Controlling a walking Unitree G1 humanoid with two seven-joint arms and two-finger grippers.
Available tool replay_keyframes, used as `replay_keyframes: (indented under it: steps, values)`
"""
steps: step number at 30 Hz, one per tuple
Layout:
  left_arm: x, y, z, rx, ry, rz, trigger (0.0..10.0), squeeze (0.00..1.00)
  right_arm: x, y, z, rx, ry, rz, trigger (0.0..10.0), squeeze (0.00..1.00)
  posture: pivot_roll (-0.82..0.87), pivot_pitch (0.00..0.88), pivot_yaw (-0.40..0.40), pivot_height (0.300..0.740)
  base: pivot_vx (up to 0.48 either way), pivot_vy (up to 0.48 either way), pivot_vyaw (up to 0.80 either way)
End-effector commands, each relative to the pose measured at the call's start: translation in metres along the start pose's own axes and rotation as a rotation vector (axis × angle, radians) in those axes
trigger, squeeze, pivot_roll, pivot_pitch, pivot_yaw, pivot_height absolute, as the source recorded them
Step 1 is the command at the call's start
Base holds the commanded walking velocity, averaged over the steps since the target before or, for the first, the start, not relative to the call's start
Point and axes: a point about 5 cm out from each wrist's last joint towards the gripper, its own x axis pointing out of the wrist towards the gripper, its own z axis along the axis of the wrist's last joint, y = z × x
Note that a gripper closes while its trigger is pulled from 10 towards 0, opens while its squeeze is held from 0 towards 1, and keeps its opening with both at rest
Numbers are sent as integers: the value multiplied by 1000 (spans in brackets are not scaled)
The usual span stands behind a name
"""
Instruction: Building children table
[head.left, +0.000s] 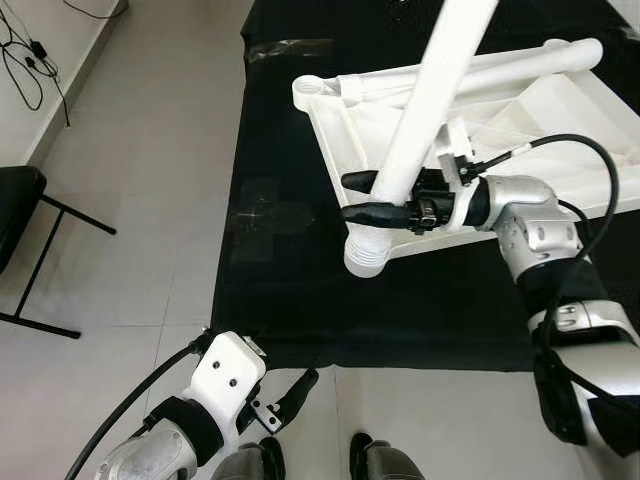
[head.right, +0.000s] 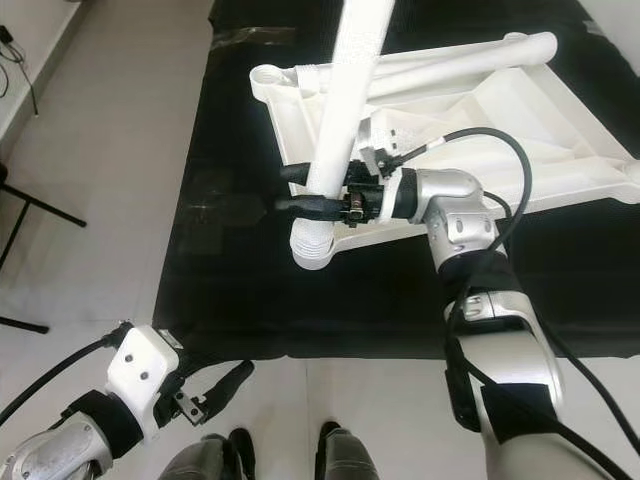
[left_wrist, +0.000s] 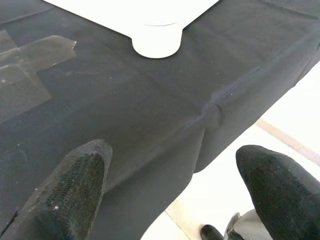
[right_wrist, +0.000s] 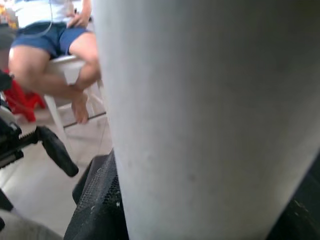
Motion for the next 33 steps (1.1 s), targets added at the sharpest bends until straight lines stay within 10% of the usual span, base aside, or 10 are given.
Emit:
replay_keyframes:
  steps: [1,33]
  values:
    - [-2,-5,-3,-19,12,-18,10000,0,6,10,-29,94,95,45,10000,0,-72,282,-26,740,0,0,0]
    - [-1,-4,0,-20,8,-12,10000,0,23,5,-31,77,117,-59,10000,0,-74,307,-37,740,0,0,0]
